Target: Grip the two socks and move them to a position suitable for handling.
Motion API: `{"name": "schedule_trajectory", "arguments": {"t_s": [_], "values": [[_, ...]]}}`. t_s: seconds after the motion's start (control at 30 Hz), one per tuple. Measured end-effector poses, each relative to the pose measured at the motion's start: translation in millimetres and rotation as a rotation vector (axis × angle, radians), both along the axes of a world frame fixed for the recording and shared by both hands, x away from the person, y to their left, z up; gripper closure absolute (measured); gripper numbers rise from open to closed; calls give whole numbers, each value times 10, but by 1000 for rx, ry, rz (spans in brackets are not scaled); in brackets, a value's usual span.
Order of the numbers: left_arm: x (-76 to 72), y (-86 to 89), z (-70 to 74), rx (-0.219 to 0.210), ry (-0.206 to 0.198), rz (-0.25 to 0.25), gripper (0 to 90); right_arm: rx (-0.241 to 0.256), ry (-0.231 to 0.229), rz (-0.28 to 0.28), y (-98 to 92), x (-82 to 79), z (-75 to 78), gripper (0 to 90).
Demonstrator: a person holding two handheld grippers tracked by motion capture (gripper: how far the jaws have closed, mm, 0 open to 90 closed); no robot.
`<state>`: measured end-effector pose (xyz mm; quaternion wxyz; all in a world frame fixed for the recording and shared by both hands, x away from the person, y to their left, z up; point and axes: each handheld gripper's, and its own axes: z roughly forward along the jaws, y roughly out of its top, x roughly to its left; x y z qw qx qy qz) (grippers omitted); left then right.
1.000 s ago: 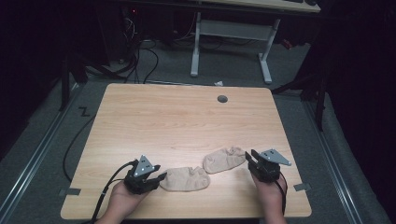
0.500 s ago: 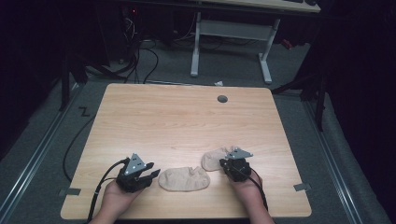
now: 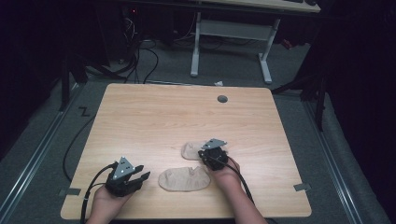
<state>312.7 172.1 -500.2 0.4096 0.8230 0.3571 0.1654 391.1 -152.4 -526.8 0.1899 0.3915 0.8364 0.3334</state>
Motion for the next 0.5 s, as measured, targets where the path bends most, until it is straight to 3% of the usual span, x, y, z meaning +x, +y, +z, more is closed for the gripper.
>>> {"name": "schedule_trajectory", "arguments": {"t_s": [0.13,0.27,0.4,0.5], "values": [[7,-50,-10,3,2,-8,614,-8,-15,14,84,-18,49,876],[29,-91,-8,6,-1,-20,614,30,-86,-68,-180,-133,222,874],[61,-120,-14,5,2,-26,607,22,-44,-180,-539,-131,130,870],[89,-145,-16,0,5,-33,605,6,-11,-157,-566,-103,37,851]]}}
